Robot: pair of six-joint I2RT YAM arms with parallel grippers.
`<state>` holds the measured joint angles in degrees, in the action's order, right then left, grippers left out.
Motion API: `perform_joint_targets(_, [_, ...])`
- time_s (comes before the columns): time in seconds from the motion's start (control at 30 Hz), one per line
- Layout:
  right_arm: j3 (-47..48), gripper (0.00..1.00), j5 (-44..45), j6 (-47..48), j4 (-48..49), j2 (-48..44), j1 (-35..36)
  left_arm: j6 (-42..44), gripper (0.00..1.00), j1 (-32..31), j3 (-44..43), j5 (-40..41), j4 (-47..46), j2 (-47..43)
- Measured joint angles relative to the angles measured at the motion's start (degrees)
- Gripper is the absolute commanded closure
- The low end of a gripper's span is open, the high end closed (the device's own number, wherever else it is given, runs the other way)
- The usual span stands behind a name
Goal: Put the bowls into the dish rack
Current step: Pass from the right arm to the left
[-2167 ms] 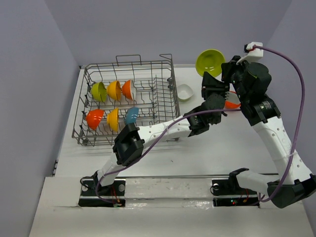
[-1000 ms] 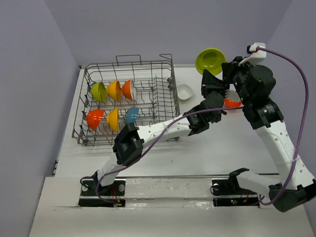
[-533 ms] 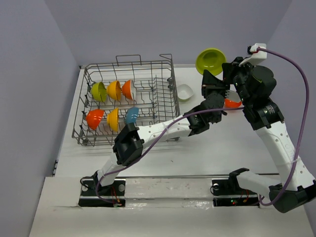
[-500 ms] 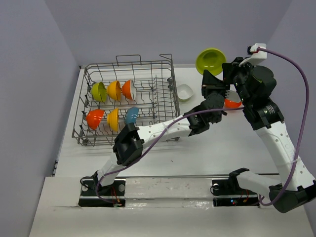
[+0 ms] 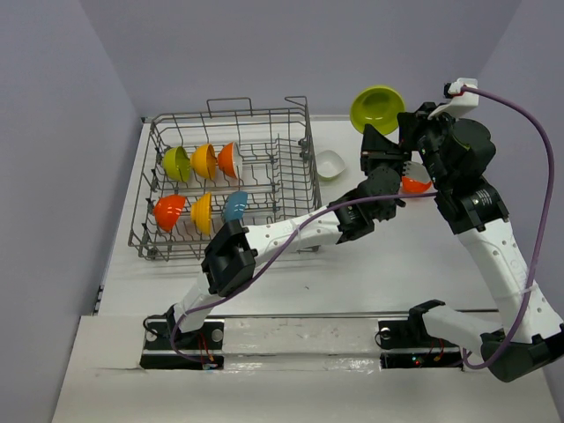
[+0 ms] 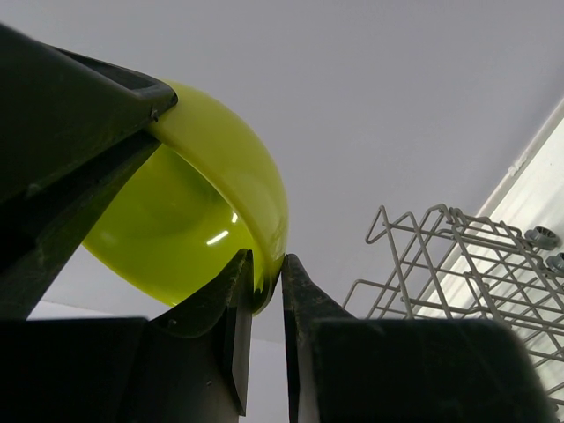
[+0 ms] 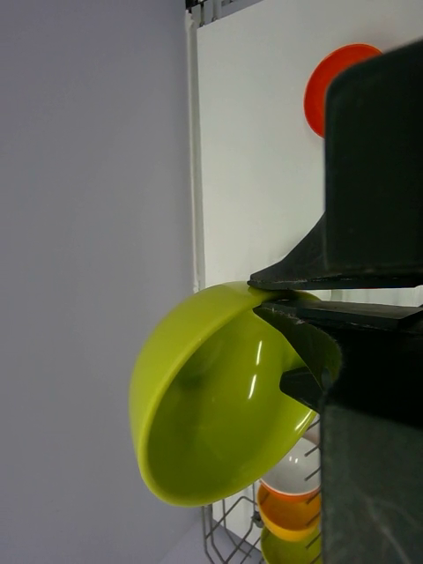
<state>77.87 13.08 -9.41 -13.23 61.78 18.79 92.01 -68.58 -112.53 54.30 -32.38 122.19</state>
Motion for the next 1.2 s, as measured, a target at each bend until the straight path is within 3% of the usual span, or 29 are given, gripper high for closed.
perform_joint_targets(1.2, [-0.02,0.99,-0.85,0.02,-0.11,-0.26,0.0,1.2,1.0,-0.07,1.57,0.24,-4.28,0.0])
